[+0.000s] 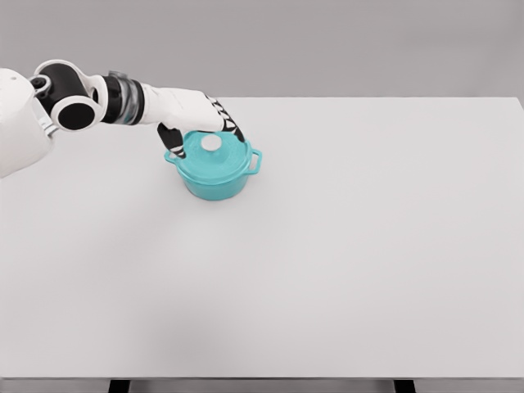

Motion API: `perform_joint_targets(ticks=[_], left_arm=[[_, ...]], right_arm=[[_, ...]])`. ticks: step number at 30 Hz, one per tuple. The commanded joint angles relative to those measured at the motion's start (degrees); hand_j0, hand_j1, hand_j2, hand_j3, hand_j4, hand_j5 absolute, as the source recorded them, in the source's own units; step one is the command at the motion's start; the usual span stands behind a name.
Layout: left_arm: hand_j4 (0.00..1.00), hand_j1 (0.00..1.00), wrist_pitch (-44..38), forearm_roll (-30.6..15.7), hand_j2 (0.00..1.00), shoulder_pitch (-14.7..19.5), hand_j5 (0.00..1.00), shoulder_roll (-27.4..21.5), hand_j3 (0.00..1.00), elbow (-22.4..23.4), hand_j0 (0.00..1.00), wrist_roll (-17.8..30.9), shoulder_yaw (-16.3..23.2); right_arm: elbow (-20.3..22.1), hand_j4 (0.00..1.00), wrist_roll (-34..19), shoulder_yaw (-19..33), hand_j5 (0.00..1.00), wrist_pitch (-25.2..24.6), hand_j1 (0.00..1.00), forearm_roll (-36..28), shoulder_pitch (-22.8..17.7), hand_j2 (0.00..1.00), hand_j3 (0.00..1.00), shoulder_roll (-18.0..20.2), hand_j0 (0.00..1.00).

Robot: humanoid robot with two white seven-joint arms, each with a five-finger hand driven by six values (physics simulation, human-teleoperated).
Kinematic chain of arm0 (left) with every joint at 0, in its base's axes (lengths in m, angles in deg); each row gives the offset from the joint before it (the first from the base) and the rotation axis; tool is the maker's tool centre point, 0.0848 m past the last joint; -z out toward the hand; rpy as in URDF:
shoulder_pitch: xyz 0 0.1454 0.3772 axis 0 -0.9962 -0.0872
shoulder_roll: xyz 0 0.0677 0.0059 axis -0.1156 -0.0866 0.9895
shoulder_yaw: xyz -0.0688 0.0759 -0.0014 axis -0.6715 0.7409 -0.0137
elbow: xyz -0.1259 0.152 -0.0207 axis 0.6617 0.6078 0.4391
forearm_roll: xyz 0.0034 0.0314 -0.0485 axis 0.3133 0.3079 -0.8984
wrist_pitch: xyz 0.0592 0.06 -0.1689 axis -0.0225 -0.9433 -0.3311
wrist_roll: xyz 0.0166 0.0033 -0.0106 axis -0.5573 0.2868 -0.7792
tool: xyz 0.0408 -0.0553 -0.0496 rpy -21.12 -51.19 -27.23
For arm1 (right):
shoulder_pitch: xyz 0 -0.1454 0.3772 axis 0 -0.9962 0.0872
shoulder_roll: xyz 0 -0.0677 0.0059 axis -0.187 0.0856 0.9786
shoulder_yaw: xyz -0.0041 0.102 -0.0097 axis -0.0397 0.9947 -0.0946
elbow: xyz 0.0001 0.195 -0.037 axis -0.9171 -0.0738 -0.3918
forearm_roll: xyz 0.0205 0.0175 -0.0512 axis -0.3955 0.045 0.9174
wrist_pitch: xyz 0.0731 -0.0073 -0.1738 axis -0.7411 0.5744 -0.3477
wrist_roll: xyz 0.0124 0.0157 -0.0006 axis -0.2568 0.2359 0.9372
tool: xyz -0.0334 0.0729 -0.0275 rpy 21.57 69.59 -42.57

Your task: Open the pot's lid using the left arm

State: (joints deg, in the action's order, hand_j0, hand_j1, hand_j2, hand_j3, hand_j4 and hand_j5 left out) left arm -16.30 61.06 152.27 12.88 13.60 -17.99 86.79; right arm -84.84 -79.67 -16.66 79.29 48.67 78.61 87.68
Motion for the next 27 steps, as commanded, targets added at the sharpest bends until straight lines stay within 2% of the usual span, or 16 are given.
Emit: perform_joint_targets(ticks=[1, 4, 14, 21, 24, 27], left_arm=[[0.80, 0.80, -0.11, 0.39, 0.80, 0.00, 0.80, 0.14, 0.80, 0.06, 0.80, -0.02, 0.07], [0.80, 0.80, -0.11, 1.00, 0.80, 0.00, 0.80, 0.75, 0.80, 2.35, 0.80, -0.02, 0.07], [0.79, 0.79, -0.11, 1.44, 0.79, 0.00, 0.79, 1.72, 0.79, 2.61, 0.79, -0.02, 0.51], [0.74, 0.74, -0.20, 2.05, 0.74, -0.09, 0.74, 2.07, 0.74, 2.61, 0.74, -0.02, 1.30], [0.74, 0.74, -0.20, 3.55, 0.74, -0.09, 0.74, 3.74, 0.74, 5.33, 0.74, -0.02, 1.30], [0.73, 0.73, -0.20, 3.55, 0.73, -0.09, 0.73, 3.92, 0.73, 5.42, 0.73, -0.02, 1.30]], right_arm=[[0.04, 1.00, -0.01, -0.01, 1.00, 0.01, 1.00, -0.01, 0.00, 1.00, 1.00, 0.01, 1.00], [0.04, 1.00, -0.01, -0.01, 1.00, 0.01, 1.00, -0.01, 0.00, 1.00, 1.00, 0.01, 1.00], [-0.05, 1.00, -0.01, -0.01, 1.00, 0.01, 1.00, -0.01, 0.00, 1.00, 1.00, 0.01, 1.00], [0.04, 1.00, -0.01, -0.01, 1.00, 0.01, 1.00, -0.01, 0.00, 1.00, 1.00, 0.01, 1.00], [0.04, 1.00, -0.01, -0.01, 1.00, 0.01, 1.00, -0.01, 0.00, 1.00, 1.00, 0.01, 1.00], [-0.05, 1.00, -0.01, -0.01, 1.00, 0.01, 1.00, -0.01, 0.00, 1.00, 1.00, 0.01, 1.00]])
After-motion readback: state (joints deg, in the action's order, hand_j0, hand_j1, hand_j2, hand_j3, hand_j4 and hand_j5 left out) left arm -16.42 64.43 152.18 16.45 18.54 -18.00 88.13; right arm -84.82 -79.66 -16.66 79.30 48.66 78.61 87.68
